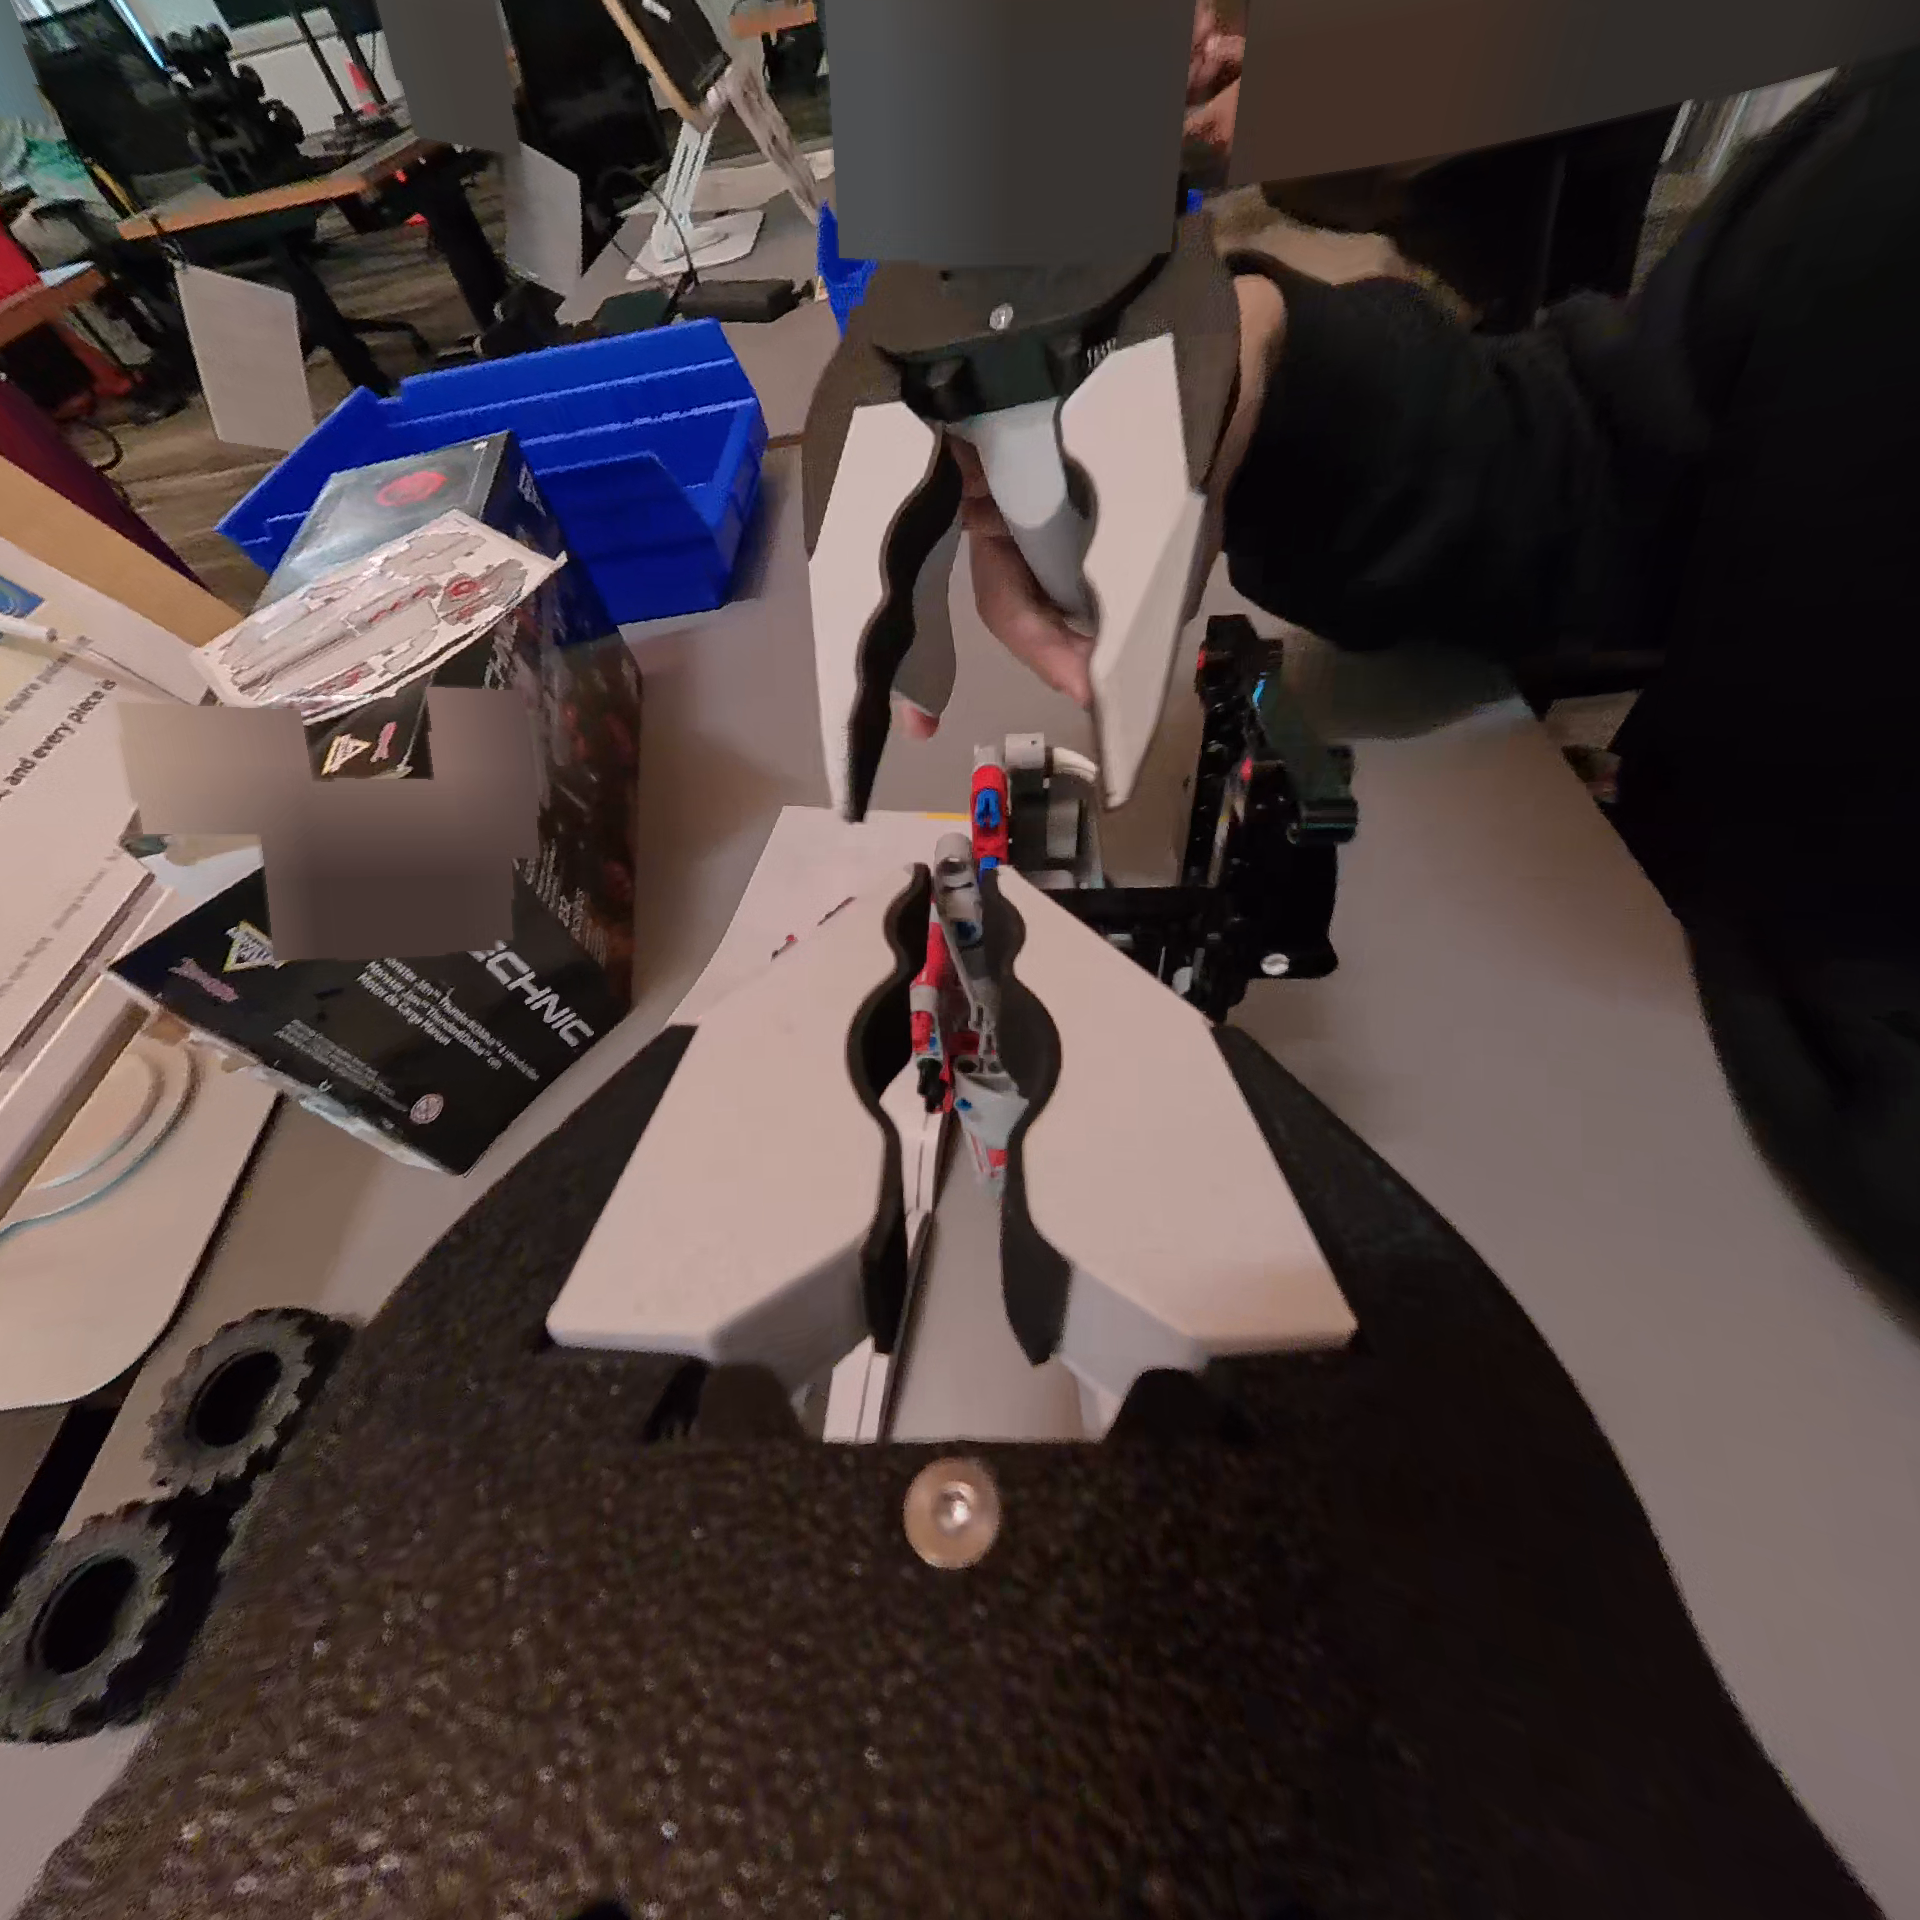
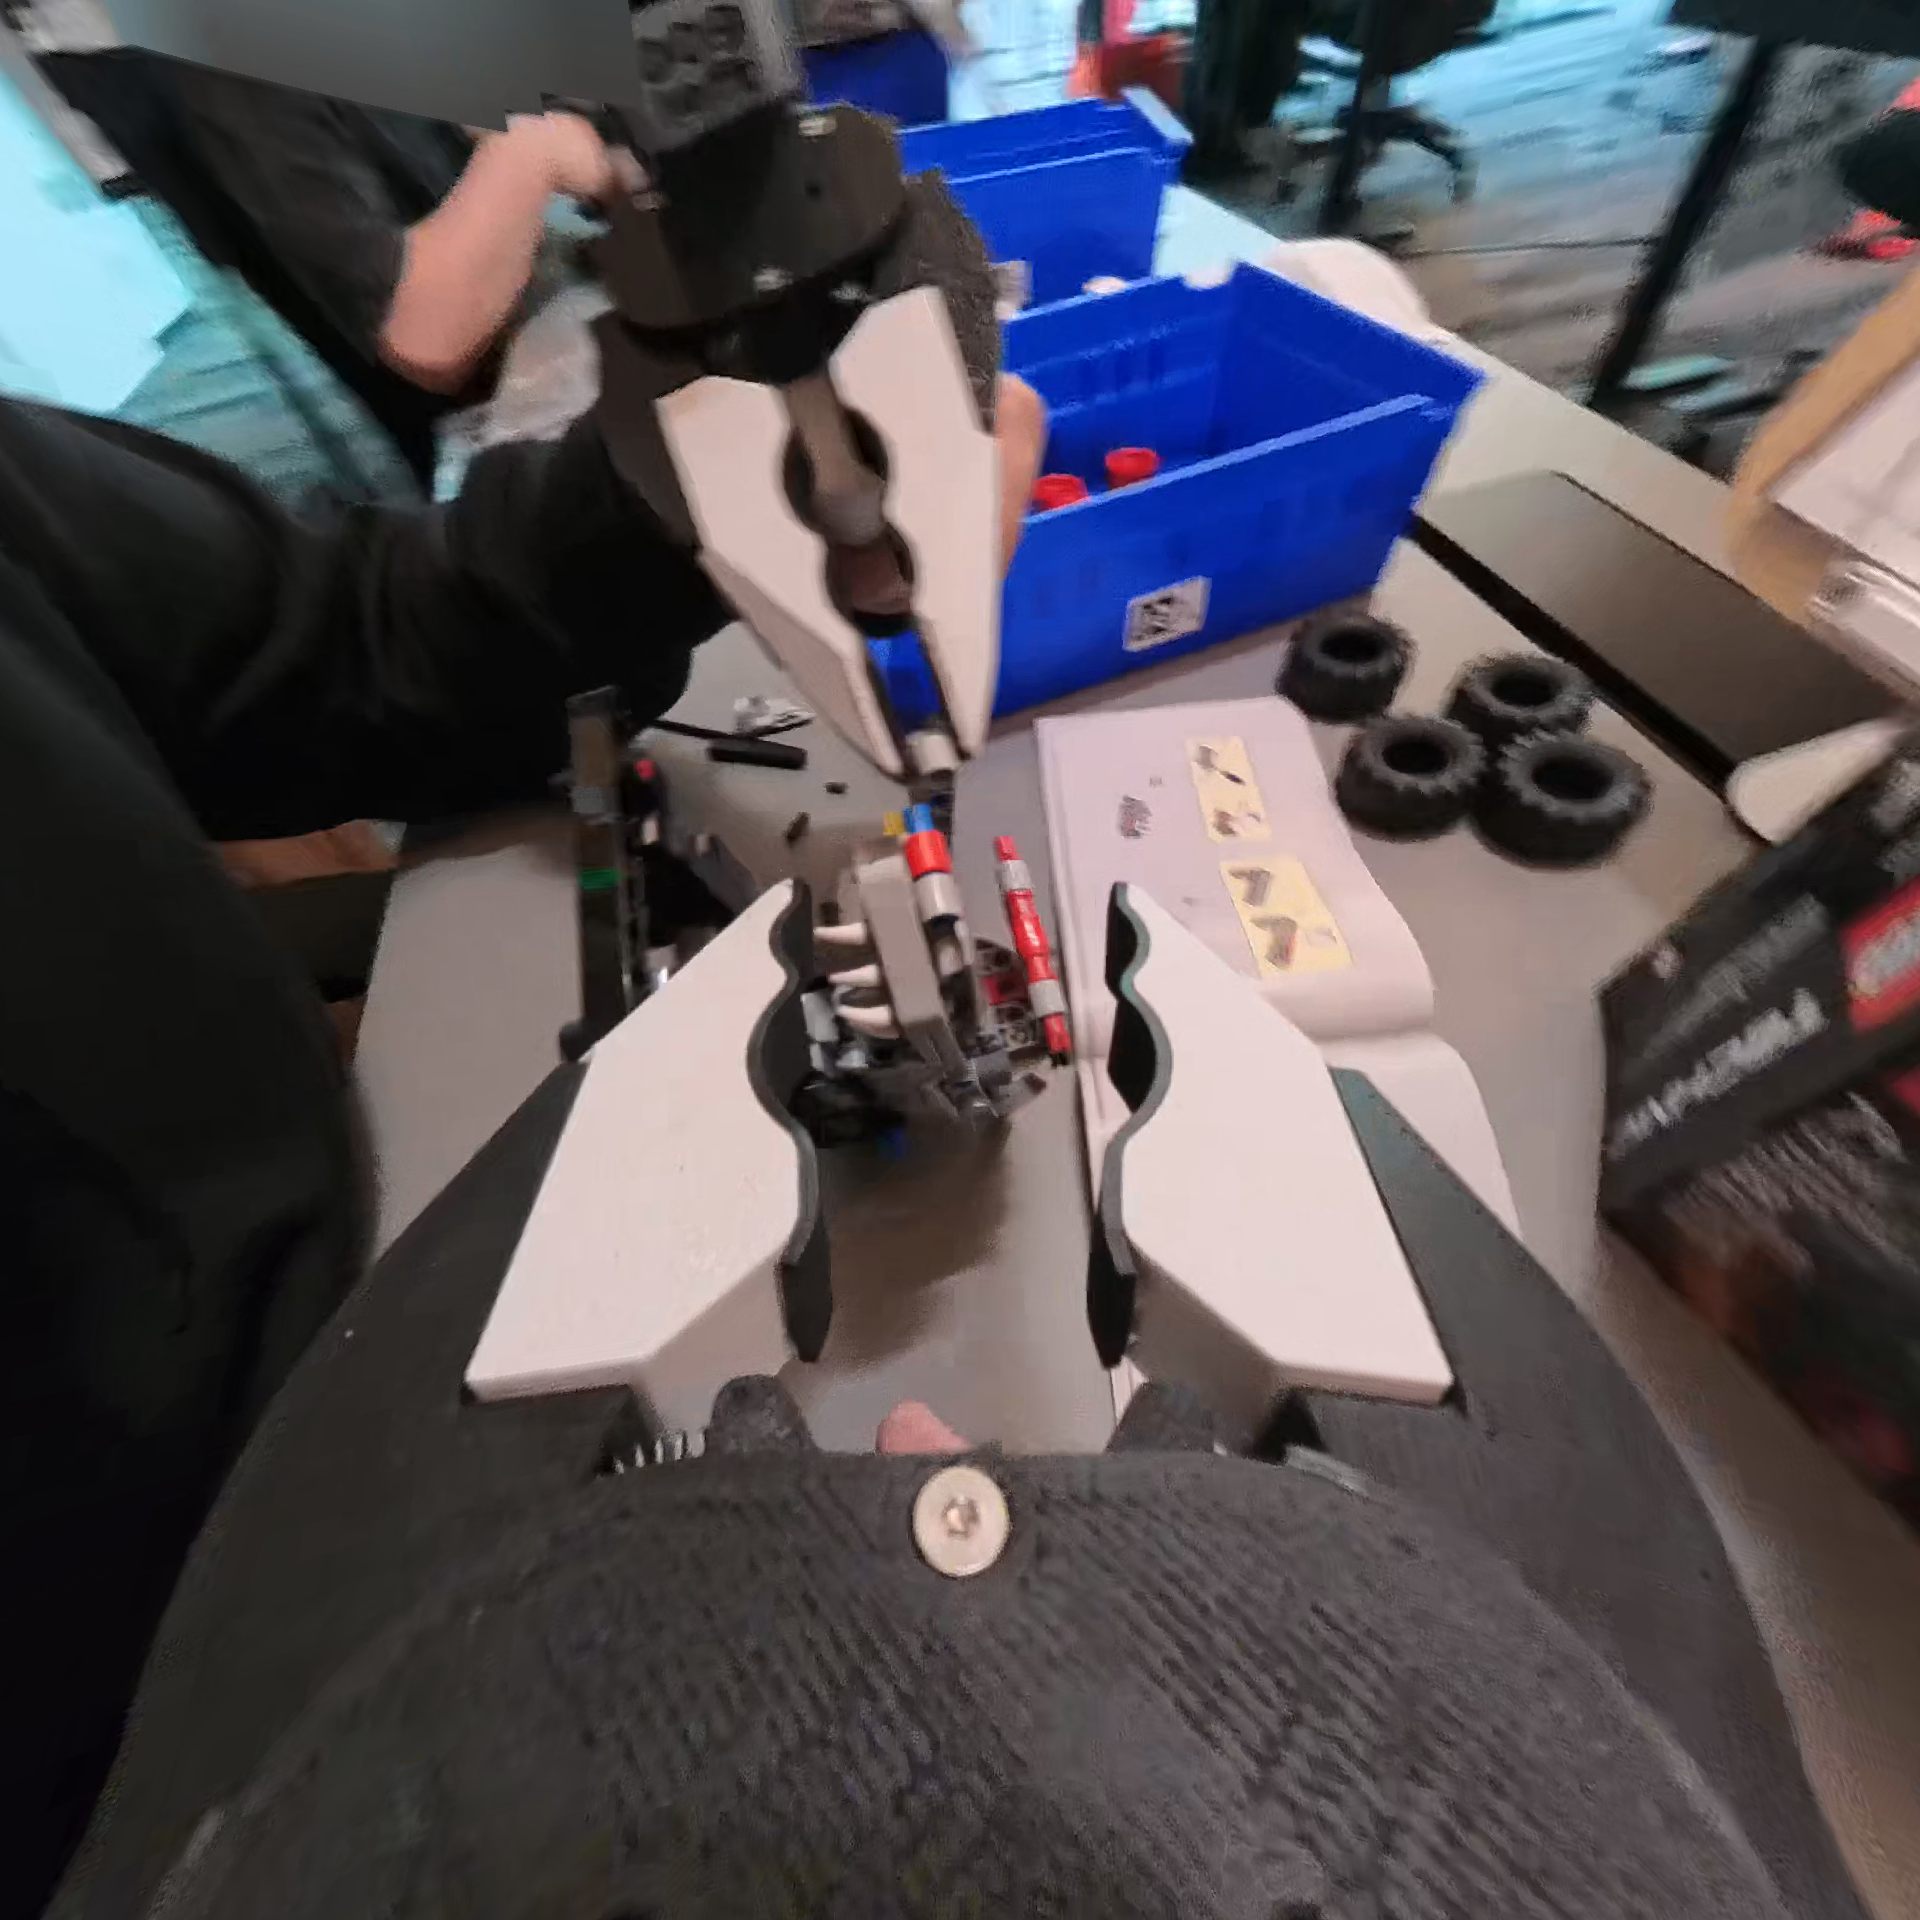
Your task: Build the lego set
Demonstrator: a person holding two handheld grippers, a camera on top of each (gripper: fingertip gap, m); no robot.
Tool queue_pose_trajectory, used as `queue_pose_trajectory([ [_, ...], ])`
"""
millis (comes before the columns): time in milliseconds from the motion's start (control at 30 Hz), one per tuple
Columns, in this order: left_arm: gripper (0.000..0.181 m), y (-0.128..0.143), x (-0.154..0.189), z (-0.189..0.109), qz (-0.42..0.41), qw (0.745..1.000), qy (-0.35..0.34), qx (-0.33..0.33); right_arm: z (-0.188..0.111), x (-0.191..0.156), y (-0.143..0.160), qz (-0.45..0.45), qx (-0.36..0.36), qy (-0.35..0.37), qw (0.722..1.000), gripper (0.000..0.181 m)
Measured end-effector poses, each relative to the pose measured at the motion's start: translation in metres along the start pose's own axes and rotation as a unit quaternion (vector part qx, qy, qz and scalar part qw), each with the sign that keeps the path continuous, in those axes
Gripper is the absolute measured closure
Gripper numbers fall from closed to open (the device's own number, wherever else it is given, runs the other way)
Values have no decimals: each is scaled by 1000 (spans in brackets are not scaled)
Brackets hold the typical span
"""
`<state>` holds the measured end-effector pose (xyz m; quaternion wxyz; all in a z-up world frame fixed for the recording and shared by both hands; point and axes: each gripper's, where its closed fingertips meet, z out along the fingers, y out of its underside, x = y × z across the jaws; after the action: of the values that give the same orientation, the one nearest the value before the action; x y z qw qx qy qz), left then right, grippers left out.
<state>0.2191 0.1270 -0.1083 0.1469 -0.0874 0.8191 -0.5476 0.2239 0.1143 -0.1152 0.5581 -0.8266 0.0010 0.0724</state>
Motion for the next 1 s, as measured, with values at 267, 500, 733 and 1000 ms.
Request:
queue_pose_trajectory([
  [267,171,-5,19,29,-9,999,36,-12,-19,-9,29,80,48,-27,995,169],
  [500,170,-9,42,62,-8,998,58,-37,-64,-23,82,148,84,-43,985,181],
  [733,170,22,58,83,-34,993,43,-106,-117,-2,112,108,67,89,988,176],
  [1000,152,38,73,97,-8,986,27,-162,-110,-29,159,89,-52,128,986,151],
])
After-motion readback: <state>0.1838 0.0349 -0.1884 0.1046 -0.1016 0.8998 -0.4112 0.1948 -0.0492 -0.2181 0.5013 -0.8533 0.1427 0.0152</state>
